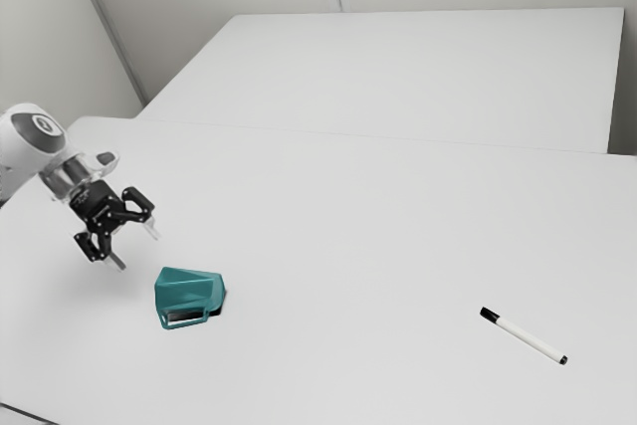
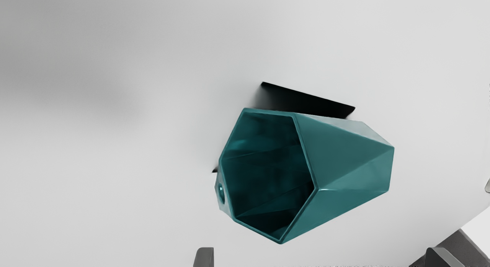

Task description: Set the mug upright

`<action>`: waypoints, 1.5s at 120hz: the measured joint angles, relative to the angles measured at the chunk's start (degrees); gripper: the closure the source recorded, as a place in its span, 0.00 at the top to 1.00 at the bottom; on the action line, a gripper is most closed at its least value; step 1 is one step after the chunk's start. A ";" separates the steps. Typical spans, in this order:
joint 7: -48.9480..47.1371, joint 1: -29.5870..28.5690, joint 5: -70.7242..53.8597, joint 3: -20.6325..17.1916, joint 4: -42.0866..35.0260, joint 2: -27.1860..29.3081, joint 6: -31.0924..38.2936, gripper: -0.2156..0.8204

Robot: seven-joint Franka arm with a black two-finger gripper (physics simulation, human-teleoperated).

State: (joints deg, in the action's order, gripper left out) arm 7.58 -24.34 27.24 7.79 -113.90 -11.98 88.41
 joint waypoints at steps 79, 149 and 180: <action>-0.28 0.64 10.97 -0.29 -1.69 -7.39 0.29 0.79; -1.94 1.68 12.56 -3.04 -1.16 -7.46 0.44 0.13; -3.51 1.89 11.86 -5.05 -0.23 -6.34 0.47 0.06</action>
State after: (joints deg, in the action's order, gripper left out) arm 4.07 -22.44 39.10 2.74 -114.13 -18.32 88.89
